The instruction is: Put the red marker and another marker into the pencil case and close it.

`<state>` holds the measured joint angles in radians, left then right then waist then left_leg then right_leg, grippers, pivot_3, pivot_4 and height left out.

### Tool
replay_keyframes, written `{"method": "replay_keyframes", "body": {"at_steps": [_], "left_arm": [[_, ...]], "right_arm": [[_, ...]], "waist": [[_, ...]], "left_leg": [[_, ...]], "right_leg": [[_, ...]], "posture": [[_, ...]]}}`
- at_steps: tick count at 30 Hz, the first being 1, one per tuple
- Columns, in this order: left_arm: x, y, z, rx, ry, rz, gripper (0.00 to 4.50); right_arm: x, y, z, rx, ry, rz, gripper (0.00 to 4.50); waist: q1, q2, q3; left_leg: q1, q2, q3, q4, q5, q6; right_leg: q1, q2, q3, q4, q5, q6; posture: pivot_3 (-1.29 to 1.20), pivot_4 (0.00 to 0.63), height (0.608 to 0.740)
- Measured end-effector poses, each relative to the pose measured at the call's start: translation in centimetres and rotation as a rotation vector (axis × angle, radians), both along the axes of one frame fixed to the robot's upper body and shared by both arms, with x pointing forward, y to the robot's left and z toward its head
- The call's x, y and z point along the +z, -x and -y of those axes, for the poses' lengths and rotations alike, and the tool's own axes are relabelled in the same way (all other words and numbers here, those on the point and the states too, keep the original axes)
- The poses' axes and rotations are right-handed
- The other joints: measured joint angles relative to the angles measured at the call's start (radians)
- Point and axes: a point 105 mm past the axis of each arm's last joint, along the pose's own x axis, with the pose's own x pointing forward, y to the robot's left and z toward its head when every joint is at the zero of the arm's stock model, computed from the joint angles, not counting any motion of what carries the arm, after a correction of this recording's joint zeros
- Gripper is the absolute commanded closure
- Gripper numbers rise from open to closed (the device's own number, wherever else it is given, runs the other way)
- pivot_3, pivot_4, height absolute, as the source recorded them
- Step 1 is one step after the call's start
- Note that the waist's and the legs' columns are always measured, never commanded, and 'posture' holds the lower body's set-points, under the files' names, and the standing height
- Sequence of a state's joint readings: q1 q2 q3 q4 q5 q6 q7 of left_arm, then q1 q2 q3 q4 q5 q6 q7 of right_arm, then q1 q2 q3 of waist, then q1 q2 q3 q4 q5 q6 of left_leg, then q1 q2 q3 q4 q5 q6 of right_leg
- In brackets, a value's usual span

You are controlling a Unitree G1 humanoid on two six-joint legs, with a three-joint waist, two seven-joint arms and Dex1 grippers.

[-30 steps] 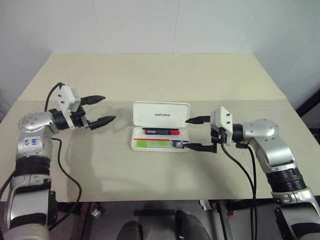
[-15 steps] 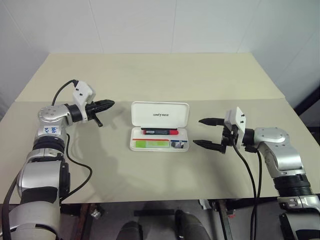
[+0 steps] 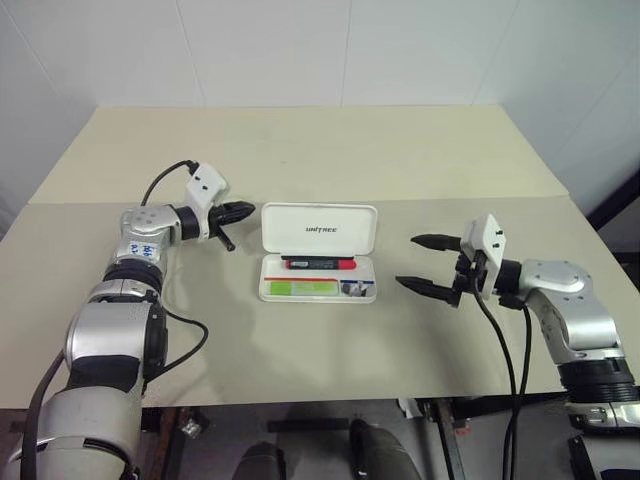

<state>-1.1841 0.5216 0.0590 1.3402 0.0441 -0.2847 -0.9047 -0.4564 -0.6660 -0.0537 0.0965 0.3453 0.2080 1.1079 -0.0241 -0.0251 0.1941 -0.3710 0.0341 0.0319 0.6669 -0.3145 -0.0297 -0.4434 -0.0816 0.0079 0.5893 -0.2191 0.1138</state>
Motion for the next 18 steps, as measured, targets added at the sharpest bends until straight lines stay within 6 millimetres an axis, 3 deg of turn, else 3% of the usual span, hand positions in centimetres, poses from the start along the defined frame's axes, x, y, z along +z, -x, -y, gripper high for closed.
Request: {"method": "replay_keyframes", "body": {"at_steps": [5, 18], "left_arm": [[-0.3, 0.7, 2.2, -0.139, -0.01, -0.04, 4.46], [0.8, 4.9, 4.7, -0.609, -0.113, -0.063, 4.46]], "right_arm": [[0.2, 0.4, 0.6, -0.021, -0.003, 0.001, 0.0], [0.8, 1.3, 2.8, -0.048, -0.008, -0.042, 0.0]], "waist": [[0.001, 0.0, 0.0], [-0.001, -0.001, 0.0]], "left_leg": [[0.0, 0.0, 0.0, 0.0, 0.0, 0.0], [0.0, 0.0, 0.001, 0.0, 0.0, 0.0]], "right_leg": [[0.0, 0.0, 0.0, -0.001, 0.0, 0.0], [0.0, 0.0, 0.001, 0.0, 0.0, 0.0]], "posture": [[0.0, 0.15, 0.74], [0.0, 0.15, 0.74]]}}
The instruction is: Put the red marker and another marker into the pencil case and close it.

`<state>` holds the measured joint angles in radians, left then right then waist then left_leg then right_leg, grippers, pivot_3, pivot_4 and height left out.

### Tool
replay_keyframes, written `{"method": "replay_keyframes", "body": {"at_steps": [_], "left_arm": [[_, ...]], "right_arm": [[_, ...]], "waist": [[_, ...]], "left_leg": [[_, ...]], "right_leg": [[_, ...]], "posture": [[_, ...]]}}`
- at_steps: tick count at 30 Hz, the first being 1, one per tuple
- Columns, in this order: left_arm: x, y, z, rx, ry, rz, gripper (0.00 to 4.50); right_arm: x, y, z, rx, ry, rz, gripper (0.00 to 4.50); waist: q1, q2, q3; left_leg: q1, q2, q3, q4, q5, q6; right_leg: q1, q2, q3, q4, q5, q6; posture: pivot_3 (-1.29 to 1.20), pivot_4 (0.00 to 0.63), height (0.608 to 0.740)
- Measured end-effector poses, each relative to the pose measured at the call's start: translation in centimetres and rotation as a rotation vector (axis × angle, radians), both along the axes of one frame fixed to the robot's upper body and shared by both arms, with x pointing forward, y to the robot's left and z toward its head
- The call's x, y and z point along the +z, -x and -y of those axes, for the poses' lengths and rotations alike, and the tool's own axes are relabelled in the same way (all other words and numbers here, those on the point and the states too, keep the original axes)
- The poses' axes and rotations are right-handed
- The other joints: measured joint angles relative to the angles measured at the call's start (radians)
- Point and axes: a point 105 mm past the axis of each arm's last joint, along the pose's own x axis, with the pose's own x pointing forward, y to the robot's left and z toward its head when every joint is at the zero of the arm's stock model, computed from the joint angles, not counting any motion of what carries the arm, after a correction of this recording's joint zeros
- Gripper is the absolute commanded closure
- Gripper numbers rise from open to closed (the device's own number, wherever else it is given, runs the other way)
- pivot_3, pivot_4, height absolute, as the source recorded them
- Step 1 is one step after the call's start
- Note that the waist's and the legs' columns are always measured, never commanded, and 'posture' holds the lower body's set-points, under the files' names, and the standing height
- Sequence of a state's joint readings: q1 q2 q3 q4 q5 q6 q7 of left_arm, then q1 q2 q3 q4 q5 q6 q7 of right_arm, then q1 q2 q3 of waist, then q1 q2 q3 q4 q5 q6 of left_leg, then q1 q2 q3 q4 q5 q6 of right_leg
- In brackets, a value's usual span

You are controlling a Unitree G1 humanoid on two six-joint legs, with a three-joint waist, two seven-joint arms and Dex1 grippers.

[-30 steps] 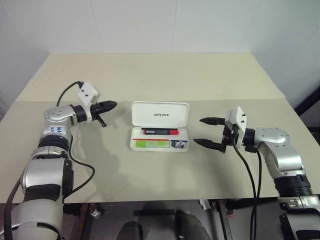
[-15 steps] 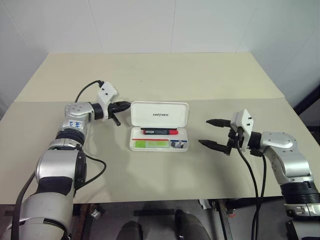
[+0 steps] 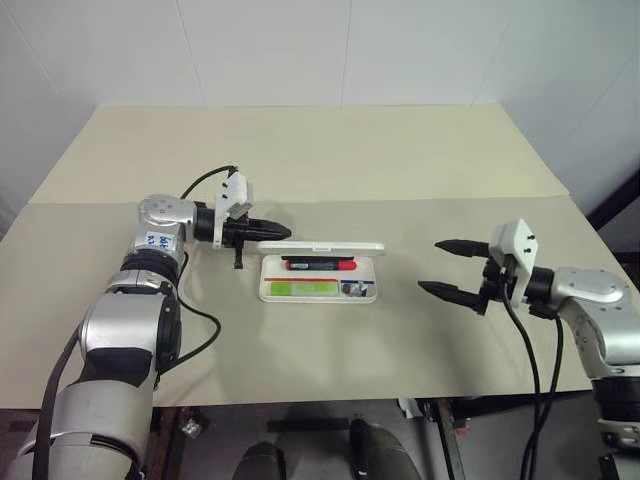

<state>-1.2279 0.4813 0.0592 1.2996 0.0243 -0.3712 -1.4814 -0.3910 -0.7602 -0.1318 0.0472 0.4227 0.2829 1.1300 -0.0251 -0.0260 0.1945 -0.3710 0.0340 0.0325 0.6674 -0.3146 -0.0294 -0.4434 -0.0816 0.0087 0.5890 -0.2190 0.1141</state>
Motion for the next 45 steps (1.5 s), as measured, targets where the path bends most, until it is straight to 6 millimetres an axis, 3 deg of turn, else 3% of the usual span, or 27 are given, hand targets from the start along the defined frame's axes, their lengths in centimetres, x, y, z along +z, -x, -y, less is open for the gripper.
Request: {"method": "replay_keyframes", "body": {"at_steps": [9, 20, 24, 31, 40, 45], "left_arm": [[-0.4, 0.7, 2.1, -0.125, -0.098, 0.106, 4.46], [-2.9, 1.3, 2.1, -0.197, -0.254, 0.129, 4.46], [-3.9, 1.7, 2.1, -0.248, -0.349, 0.158, 4.46], [-3.8, 1.6, 2.3, -0.295, -0.456, 0.278, 4.46], [-3.5, 0.7, 2.5, -0.208, -0.403, 0.302, 4.46], [-0.2, -0.2, 2.3, -0.054, -0.099, 0.288, 4.46]], "right_arm": [[3.2, -1.1, -0.1, 0.047, -0.157, 0.02, 0.0], [3.3, 0.8, -0.9, 0.296, -0.134, 0.058, 0.0], [2.8, 0.6, -0.8, 0.318, -0.097, 0.06, 0.0], [2.4, 0.2, -0.9, 0.325, -0.051, 0.088, 0.0], [2.2, -0.5, -1.5, 0.324, -0.044, 0.115, 0.0], [2.1, -0.6, -1.3, 0.315, -0.041, 0.12, 0.0]], "waist": [[0.001, 0.0, 0.0], [0.001, 0.0, 0.0], [-0.001, 0.0, 0.0], [0.0, 0.0, 0.0], [0.0, 0.0, 0.0], [-0.002, 0.0, 0.0]], "left_leg": [[0.0, 0.0, 0.0, 0.0, 0.0, 0.001], [-0.001, 0.0, 0.0, 0.002, -0.001, 0.001], [0.0, 0.0, 0.001, 0.002, -0.001, 0.001], [0.001, 0.0, 0.001, 0.006, -0.001, 0.001], [0.001, 0.0, 0.001, 0.014, -0.001, 0.002], [0.0, 0.0, 0.001, 0.013, -0.002, 0.003]], "right_leg": [[0.0, 0.0, 0.001, 0.0, 0.0, 0.0], [0.0, 0.0, 0.001, 0.0, 0.001, 0.001], [0.0, 0.0, 0.001, 0.0, 0.001, 0.001], [0.001, 0.0, 0.002, 0.002, 0.001, 0.001], [0.004, 0.0, 0.003, 0.0, 0.007, 0.0], [0.003, 0.0, 0.003, 0.002, 0.007, 0.001]], "posture": [[0.0, 0.15, 0.74], [0.0, 0.15, 0.74], [0.0, 0.15, 0.74], [0.0, 0.15, 0.74], [0.0, 0.15, 0.74], [0.0, 0.15, 0.74]]}}
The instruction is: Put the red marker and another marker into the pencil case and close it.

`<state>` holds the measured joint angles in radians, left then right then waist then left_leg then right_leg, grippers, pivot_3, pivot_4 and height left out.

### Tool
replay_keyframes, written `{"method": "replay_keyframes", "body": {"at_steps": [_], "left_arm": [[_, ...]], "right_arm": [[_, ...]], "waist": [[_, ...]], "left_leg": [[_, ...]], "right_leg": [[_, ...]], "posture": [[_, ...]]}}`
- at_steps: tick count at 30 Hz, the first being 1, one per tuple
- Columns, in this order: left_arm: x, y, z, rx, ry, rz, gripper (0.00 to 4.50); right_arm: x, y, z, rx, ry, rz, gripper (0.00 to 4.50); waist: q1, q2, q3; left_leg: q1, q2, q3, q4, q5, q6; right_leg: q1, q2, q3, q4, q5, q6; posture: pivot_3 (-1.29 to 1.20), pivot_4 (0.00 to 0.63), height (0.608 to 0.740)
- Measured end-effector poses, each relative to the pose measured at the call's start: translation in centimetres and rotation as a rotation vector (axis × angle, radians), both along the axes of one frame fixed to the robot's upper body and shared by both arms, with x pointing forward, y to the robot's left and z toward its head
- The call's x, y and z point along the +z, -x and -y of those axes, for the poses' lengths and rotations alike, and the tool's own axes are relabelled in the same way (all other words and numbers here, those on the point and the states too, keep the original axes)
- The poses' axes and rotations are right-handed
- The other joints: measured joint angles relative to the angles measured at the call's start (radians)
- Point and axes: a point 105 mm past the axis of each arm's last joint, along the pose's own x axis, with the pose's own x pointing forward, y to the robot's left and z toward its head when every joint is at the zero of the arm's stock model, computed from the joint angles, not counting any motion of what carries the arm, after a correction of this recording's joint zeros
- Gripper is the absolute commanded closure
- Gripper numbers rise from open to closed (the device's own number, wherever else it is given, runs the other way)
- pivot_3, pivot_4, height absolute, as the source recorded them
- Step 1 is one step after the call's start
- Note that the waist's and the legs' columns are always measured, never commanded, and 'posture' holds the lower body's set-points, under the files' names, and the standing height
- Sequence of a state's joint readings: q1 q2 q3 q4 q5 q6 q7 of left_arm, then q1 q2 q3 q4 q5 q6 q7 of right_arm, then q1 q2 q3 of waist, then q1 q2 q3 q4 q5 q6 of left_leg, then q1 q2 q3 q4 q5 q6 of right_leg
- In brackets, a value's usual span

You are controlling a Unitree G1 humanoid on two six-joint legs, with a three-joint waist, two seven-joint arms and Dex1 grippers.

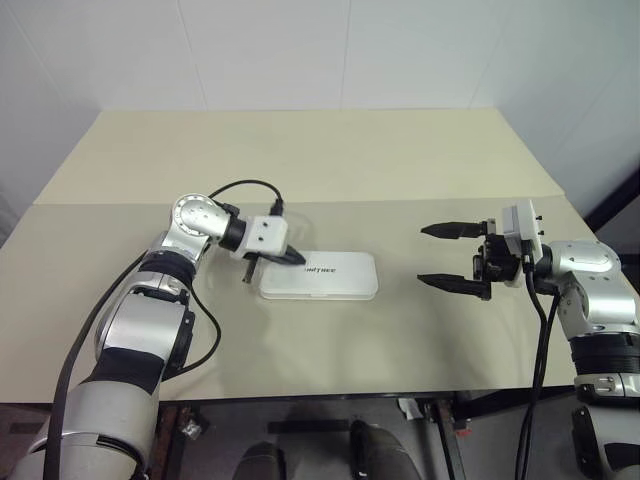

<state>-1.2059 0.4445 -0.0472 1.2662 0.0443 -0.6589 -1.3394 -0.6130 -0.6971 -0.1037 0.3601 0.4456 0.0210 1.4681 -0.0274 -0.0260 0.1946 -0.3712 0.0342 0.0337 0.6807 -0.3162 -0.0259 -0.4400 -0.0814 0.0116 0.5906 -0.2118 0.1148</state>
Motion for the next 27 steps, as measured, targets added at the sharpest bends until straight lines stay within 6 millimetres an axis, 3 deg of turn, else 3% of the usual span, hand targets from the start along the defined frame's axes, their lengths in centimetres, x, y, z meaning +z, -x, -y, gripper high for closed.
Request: {"method": "replay_keyframes", "body": {"at_steps": [2, 9, 16, 20, 27], "left_arm": [[1.2, 0.0, -0.5, 0.009, 0.118, -0.011, 4.46], [1.4, 1.8, -4.0, 0.002, 0.387, -0.085, 2.29], [1.2, 4.1, -6.9, 0.024, 0.483, -0.116, 0.02], [-0.5, 5.8, -8.8, 0.067, 0.45, -0.17, 0.02], [0.2, 6.3, -9.2, 0.062, 0.413, -0.131, 0.02]], "right_arm": [[-0.1, -0.1, 0.0, -0.004, 0.002, -0.002, 0.0], [0.6, -1.1, -0.3, -0.01, 0.003, 0.021, 0.0], [1.3, -2.2, -0.6, -0.014, 0.001, 0.04, 0.0], [1.5, -2.8, -0.5, -0.019, 0.007, 0.045, 0.0], [1.7, -3.9, -1.5, 0.0, 0.022, 0.062, 0.0]], "waist": [[0.0, 0.0, 0.0], [-0.001, 0.0, 0.0], [-0.002, 0.001, 0.0], [-0.003, 0.001, 0.0], [0.001, 0.001, 0.0]], "left_leg": [[0.0, 0.0, 0.001, 0.0, 0.0, 0.001], [-0.001, 0.001, 0.002, 0.0, -0.001, 0.002], [0.0, 0.001, 0.002, 0.0, -0.001, 0.001], [0.0, 0.002, 0.003, -0.001, -0.001, 0.001], [0.0, 0.002, 0.003, 0.0, -0.001, 0.001]], "right_leg": [[0.0, 0.0, 0.0, -0.001, 0.0, 0.0], [-0.001, 0.0, 0.0, -0.002, 0.0, 0.0], [-0.001, 0.0, 0.001, -0.001, 0.0, 0.0], [-0.002, 0.0, 0.0, 0.0, -0.001, -0.001], [-0.001, 0.0, 0.001, 0.0, 0.0, -0.001]], "posture": [[0.0, 0.15, 0.74], [0.0, 0.15, 0.74], [0.0, 0.15, 0.74], [0.0, 0.15, 0.74], [0.0, 0.15, 0.74]]}}
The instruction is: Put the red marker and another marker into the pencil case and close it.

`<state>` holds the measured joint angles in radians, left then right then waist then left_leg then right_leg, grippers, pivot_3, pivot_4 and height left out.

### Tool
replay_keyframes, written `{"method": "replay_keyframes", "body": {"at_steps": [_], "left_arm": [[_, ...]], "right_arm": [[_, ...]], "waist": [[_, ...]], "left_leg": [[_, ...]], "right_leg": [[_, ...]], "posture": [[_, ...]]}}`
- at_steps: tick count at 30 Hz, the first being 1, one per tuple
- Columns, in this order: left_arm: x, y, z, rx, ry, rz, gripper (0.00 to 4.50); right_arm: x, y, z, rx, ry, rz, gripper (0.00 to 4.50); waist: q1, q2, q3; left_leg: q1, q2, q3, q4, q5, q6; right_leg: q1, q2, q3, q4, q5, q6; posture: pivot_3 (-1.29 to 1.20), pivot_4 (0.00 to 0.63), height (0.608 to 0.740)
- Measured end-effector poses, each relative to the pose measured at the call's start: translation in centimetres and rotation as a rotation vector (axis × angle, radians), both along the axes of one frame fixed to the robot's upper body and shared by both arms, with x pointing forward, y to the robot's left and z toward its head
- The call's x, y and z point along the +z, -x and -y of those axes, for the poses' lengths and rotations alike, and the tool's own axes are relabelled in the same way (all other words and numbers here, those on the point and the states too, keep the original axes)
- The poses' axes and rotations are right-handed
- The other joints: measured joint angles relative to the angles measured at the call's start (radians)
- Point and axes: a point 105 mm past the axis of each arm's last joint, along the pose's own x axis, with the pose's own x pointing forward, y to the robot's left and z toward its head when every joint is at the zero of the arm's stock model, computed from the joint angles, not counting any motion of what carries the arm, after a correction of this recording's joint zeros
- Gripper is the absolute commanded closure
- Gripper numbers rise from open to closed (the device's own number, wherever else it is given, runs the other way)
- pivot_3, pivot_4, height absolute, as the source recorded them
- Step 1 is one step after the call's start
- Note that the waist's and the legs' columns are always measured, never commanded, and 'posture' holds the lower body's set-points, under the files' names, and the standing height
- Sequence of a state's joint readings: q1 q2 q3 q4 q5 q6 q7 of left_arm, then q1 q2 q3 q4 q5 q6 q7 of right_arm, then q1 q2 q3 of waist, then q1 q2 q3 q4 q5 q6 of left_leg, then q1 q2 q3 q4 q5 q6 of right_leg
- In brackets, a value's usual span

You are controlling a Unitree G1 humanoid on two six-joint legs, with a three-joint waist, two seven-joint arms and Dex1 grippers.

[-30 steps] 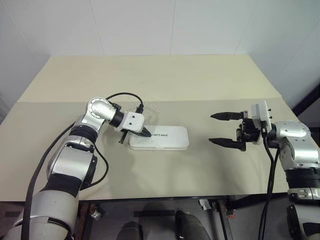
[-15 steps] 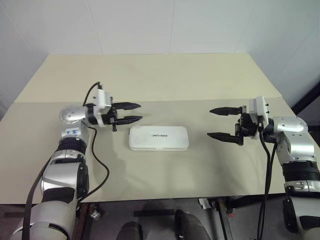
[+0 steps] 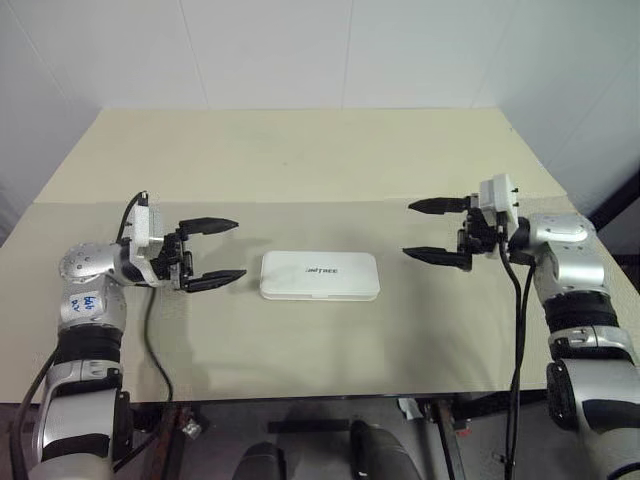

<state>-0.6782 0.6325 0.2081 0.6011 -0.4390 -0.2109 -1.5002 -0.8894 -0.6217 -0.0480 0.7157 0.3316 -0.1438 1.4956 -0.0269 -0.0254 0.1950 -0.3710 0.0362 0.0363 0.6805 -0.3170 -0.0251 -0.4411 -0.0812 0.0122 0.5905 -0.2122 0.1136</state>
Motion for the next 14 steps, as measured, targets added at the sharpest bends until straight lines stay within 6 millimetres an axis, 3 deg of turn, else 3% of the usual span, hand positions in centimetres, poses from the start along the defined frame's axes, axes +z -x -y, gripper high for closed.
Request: {"method": "replay_keyframes", "body": {"at_steps": [7, 14], "left_arm": [[0.1, 0.0, -0.1, 0.001, -0.004, 0.008, 0.02], [-0.5, 0.1, -0.1, -0.001, -0.006, -0.017, 0.02]], "right_arm": [[-0.2, 0.2, -0.1, 0.002, 0.001, 0.009, 0.0], [-1.8, 0.9, 0.4, -0.03, -0.018, -0.028, 0.0]], "waist": [[-0.002, 0.0, 0.0], [-0.001, 0.0, 0.0]], "left_leg": [[0.0, 0.0, 0.001, -0.001, -0.001, 0.0], [0.0, 0.0, 0.001, -0.001, 0.0, 0.0]], "right_leg": [[-0.001, 0.0, 0.0, -0.001, 0.0, 0.0], [-0.001, 0.0, 0.0, -0.001, 0.0, 0.0]], "posture": [[0.0, 0.15, 0.74], [0.0, 0.15, 0.74]]}}
